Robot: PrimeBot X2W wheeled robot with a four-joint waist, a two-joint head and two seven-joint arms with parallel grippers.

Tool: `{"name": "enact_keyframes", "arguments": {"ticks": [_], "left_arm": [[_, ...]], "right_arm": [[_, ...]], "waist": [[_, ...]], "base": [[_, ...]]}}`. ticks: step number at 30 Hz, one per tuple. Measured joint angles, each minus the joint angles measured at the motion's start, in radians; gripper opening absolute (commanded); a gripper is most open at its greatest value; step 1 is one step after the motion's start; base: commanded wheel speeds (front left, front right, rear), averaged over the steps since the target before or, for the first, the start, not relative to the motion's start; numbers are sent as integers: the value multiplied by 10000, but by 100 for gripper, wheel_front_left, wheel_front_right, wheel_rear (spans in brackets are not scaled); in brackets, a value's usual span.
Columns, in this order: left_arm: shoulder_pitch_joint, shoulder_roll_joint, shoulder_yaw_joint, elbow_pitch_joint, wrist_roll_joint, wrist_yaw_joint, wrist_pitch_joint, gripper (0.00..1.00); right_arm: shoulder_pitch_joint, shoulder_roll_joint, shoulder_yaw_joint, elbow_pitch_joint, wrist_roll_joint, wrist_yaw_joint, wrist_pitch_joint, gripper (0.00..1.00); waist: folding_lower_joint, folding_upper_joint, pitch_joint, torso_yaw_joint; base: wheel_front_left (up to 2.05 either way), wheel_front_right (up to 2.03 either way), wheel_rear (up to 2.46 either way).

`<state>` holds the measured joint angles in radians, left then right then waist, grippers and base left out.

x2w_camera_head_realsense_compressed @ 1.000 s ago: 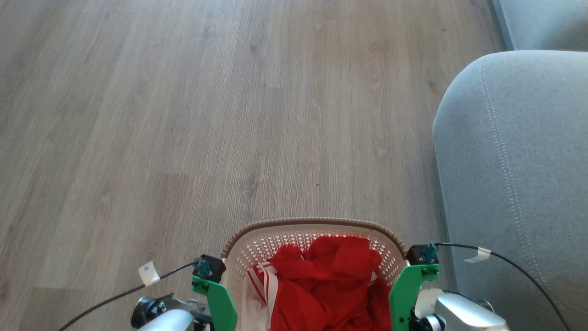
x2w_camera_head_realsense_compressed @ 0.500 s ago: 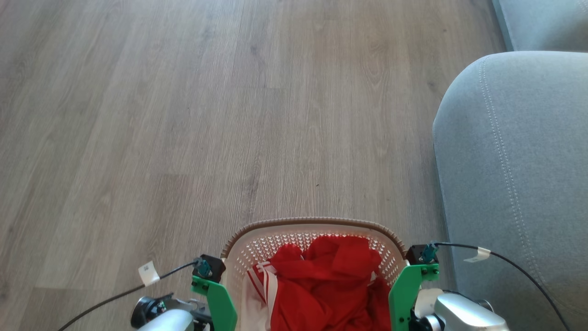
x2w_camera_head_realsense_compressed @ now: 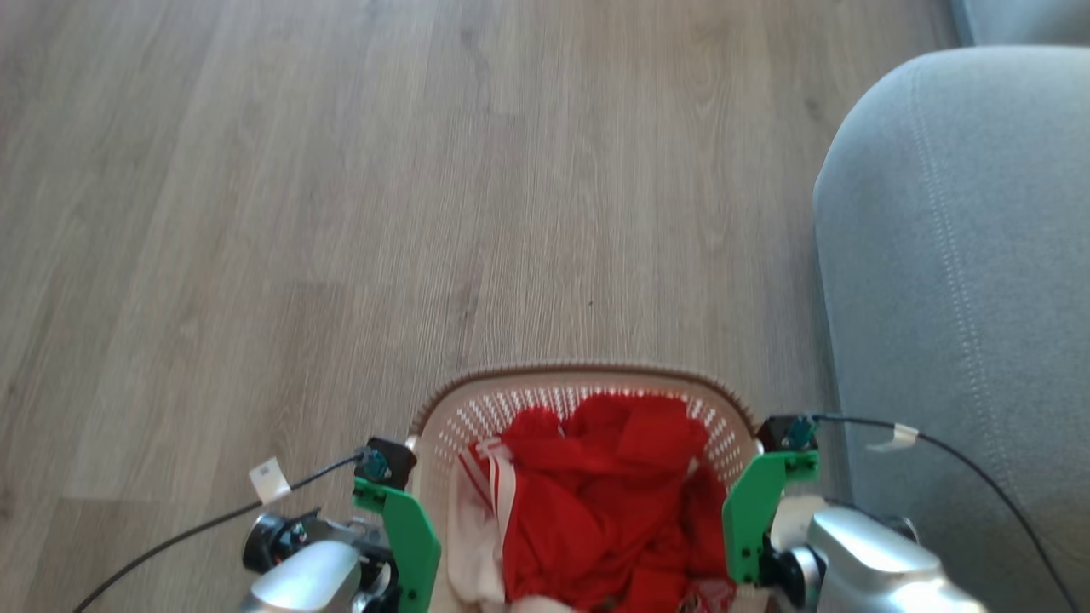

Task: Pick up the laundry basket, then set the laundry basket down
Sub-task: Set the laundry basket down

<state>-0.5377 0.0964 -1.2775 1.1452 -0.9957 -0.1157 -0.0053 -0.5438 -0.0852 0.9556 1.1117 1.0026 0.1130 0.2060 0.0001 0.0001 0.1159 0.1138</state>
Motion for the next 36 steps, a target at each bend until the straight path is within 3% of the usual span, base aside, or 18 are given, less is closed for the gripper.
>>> {"name": "enact_keyframes", "arguments": {"ticks": [8,20,28,36], "left_arm": [[-963,-226,205,73,4,460,-784,0],[-2732,-430,309,182,15,752,-1302,0],[-3705,-403,290,-203,12,1078,-1300,0],[-4326,-405,222,-328,12,1078,-1133,0]], "right_arm": [[-1067,-199,-265,0,-290,2,-698,0],[-2871,-447,-414,104,-878,17,-1473,0],[-3996,-487,-508,571,-1057,29,-1816,0],[-4704,-420,-512,1116,-1127,33,-1833,0]], "waist": [[1,0,1199,29],[2,-1,3550,82],[3,-1,5335,163],[1,-1,6756,192]], "base": [[0,0,0],[0,0,0],[0,0,0],[0,0,0]]}}
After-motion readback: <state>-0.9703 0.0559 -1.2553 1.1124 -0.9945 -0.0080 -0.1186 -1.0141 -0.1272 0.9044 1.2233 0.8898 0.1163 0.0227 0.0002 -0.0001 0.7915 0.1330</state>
